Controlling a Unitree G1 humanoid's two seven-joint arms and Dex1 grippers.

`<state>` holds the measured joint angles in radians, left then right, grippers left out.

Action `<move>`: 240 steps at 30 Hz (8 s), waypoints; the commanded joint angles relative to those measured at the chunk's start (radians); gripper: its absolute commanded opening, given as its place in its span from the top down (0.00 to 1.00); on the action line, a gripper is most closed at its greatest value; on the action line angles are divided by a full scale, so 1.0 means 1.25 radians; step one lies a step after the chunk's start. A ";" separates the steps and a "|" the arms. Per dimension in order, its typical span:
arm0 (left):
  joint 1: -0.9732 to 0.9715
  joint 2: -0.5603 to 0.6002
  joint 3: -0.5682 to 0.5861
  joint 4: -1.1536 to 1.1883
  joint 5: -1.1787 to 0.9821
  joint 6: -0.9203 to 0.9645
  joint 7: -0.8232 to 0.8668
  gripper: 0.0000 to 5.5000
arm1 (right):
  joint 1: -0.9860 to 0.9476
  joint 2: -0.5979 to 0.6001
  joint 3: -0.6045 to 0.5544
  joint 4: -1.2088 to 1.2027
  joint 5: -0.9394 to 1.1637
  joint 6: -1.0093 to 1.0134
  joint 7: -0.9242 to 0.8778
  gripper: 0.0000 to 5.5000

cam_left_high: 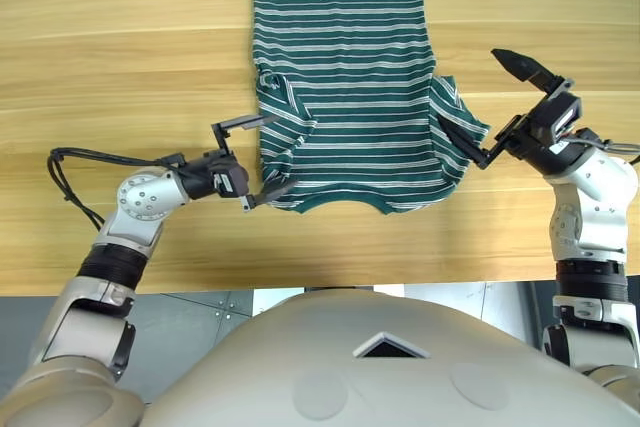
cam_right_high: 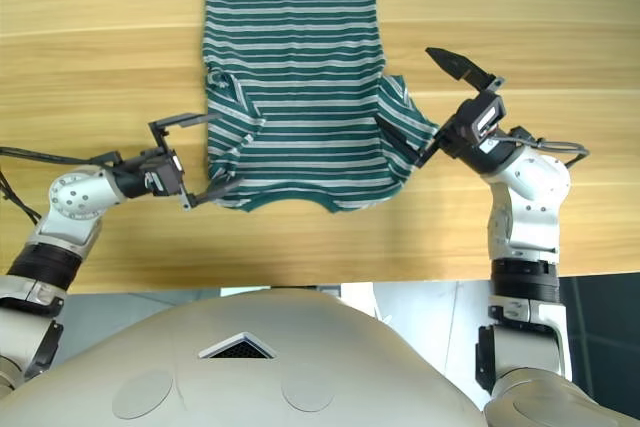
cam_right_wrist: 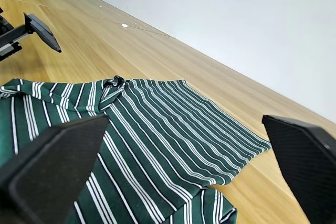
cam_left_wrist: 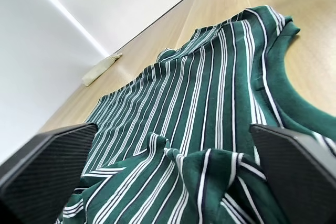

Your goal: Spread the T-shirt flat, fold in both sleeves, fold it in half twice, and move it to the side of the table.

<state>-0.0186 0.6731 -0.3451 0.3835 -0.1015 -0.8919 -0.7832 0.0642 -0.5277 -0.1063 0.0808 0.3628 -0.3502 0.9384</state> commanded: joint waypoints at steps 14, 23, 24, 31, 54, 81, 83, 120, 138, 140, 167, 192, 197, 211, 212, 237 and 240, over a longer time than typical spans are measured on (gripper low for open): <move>0.060 -0.004 0.086 -0.170 -0.348 0.111 -0.191 0.02 | -0.009 -0.004 -0.005 0.004 -0.003 -0.009 0.001 0.02; -0.100 -0.121 0.163 0.117 -0.114 0.108 -0.049 0.02 | 0.014 -0.010 -0.018 -0.015 0.001 -0.009 -0.001 0.02; -0.100 -0.131 0.159 0.129 -0.096 0.102 -0.044 0.02 | 0.013 -0.011 -0.018 -0.016 0.001 -0.008 -0.001 0.02; -0.037 -0.160 0.111 0.118 -0.060 0.073 -0.102 0.02 | 0.012 -0.012 -0.019 -0.023 0.003 -0.001 -0.001 0.02; 0.025 -0.160 0.097 0.124 -0.155 0.059 -0.315 0.02 | 0.081 -0.240 -0.024 0.081 -0.533 -0.015 -0.287 0.02; -0.004 -0.187 0.101 0.167 -0.097 0.038 -0.282 0.02 | -0.040 -0.216 0.237 0.221 -0.619 -0.043 -0.316 0.44; -0.006 -0.188 0.102 0.170 -0.094 0.037 -0.279 0.02 | -0.042 -0.216 0.237 0.226 -0.608 -0.052 -0.317 0.51; -0.023 -0.193 0.093 0.198 -0.075 0.020 -0.266 0.02 | -0.071 -0.128 0.241 0.013 -0.498 -0.066 -0.327 0.99; -0.031 -0.202 0.089 0.201 -0.072 0.021 -0.263 0.02 | -0.164 0.048 0.351 0.089 -0.691 0.100 -0.448 0.99; -0.030 -0.203 0.087 0.200 -0.072 0.021 -0.263 0.02 | -0.163 0.045 0.362 0.091 -0.686 0.107 -0.430 0.99; -0.011 -0.184 0.095 0.166 -0.094 0.025 -0.276 0.02 | 0.081 -0.088 0.082 -0.072 -0.266 0.021 -0.228 0.29; -0.014 -0.180 0.091 0.171 -0.082 0.021 -0.276 0.02 | 0.206 -0.151 0.194 -0.106 -0.338 -0.081 -0.137 0.02; 0.028 -0.120 0.121 0.030 -0.180 0.044 -0.314 0.02 | 0.238 -0.181 0.156 -0.155 -0.290 -0.105 -0.128 0.02; 0.147 0.065 0.205 -0.101 -0.102 0.038 -0.324 0.02 | 0.273 -0.245 0.087 -0.151 -0.312 -0.107 -0.117 0.02; 0.155 0.081 0.204 -0.085 -0.056 0.025 -0.313 0.02 | 0.273 -0.247 0.090 -0.147 -0.331 -0.105 -0.120 0.02; 0.046 0.072 0.007 0.038 0.262 -0.012 -0.092 0.02 | 0.211 -0.223 0.245 -0.127 -0.444 -0.098 -0.151 0.02; 0.032 0.074 -0.014 0.077 0.298 -0.018 -0.064 0.02 | 0.188 -0.210 0.251 -0.104 -0.465 -0.082 -0.172 0.02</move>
<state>-0.0098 0.7634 -0.2977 0.3882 0.1079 -0.9596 -0.8523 0.3044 -0.7980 0.1854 -0.1075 -0.1452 -0.5027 0.7271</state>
